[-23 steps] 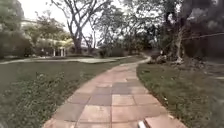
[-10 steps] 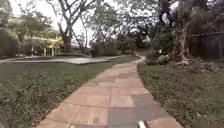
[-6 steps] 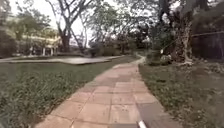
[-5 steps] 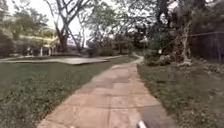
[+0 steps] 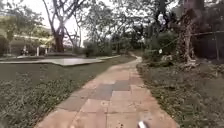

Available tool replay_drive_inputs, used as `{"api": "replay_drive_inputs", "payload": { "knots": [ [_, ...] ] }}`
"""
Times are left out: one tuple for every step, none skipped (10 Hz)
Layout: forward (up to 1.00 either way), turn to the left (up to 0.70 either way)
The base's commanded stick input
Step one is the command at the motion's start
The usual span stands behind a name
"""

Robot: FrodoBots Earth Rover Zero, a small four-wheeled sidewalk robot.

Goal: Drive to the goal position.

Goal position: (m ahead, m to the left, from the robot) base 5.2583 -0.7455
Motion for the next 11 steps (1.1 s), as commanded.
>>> {"api": "replay_drive_inputs", "payload": {
  "knots": [
    [1.00, 0.00],
    [1.00, 0.00],
    [1.00, 0.00],
    [1.00, 0.00],
    [1.00, 0.00],
    [1.00, -0.17],
    [1.00, -0.34],
    [1.00, -0.16],
    [1.00, -0.03],
    [1.00, 0.00],
    [1.00, 0.00]
  ]
}}
